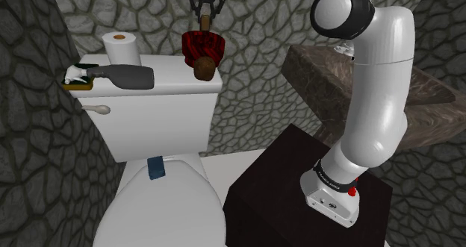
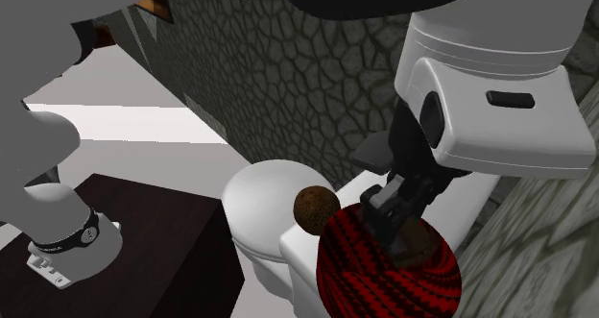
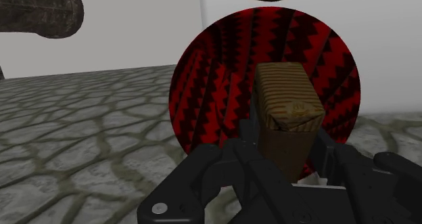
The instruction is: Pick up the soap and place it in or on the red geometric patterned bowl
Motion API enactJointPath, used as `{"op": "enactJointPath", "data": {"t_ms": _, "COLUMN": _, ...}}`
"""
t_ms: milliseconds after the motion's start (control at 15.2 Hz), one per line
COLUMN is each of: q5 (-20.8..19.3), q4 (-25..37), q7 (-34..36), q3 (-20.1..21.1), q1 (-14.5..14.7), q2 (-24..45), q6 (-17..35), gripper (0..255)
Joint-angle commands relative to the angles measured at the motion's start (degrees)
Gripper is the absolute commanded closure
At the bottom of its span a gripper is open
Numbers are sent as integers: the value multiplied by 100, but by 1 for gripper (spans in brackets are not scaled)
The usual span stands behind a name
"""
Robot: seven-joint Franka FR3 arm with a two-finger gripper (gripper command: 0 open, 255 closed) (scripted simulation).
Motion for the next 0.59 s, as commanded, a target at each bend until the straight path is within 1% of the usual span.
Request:
{"op": "enactJointPath", "data": {"t_ms": 0, "q5": 13, "q4": -292, "q7": -5, "q3": 2, "q1": -28, "q2": -90, "q6": 208, "gripper": 255}}
{"op": "enactJointPath", "data": {"t_ms": 330, "q5": 35, "q4": -914, "q7": -10, "q3": 3, "q1": -73, "q2": -235, "q6": 685, "gripper": 255}}
{"op": "enactJointPath", "data": {"t_ms": 528, "q5": 36, "q4": -958, "q7": -10, "q3": 3, "q1": -76, "q2": -243, "q6": 721, "gripper": 255}}
